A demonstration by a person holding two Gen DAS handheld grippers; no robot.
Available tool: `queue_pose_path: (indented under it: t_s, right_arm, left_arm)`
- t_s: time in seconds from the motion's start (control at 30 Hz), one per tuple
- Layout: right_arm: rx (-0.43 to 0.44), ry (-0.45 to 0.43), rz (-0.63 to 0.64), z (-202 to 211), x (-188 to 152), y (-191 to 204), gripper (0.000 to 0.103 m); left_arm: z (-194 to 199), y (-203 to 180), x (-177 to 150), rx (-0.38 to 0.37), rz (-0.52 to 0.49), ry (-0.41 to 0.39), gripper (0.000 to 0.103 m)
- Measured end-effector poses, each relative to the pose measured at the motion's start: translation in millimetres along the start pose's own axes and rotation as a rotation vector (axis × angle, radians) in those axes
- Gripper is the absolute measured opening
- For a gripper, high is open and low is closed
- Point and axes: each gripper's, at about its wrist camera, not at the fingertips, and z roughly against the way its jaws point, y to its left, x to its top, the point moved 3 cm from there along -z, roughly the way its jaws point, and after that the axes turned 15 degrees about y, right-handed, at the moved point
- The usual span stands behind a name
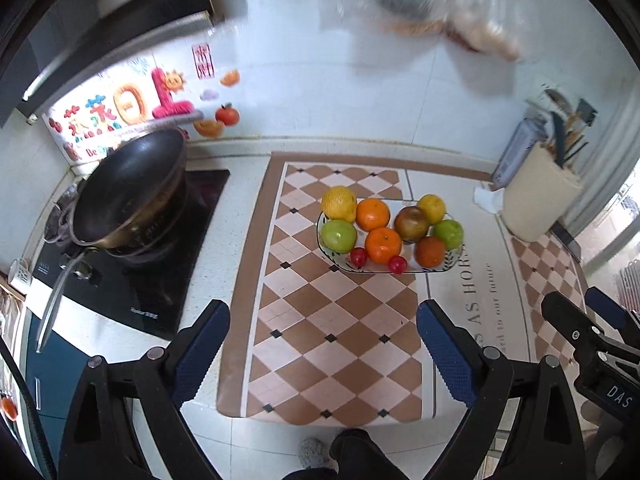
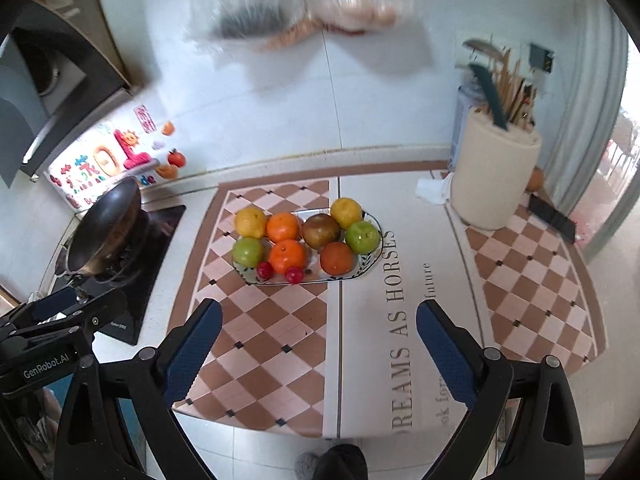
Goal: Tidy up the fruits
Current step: 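Lift both tools away from the plate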
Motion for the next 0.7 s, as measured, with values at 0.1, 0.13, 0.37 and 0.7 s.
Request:
queue_pose_path:
  t_s: [0.1,0.13,0.37,0.7]
  right_arm:
    - [-0.004,-0.032,0.000,26.6,-19.9,5.4,0.100]
    - [-0.012,-0.045,0.000,37.9,-28.6,8.2,0.100]
    - [-0.028,-0.097,0.006,93.3,-73.6,21.2,0.100]
    - [-0.044,-0.155,0.037,148.0,-112.8,21.5,0.101]
  left_arm:
    - [23.1,3.8,-17.4,-0.003,-0.010,-0.034,0.095]
    - [29.0,5.1,-22.6,-0.004,-0.014,-0.041,0.095]
    - [68.5,12.6,-59.4,-0.029,-0.036,-0.085,0.095]
    - [102.8,8.9,-100.5,-0.025,-0.039,-0.144,0.095]
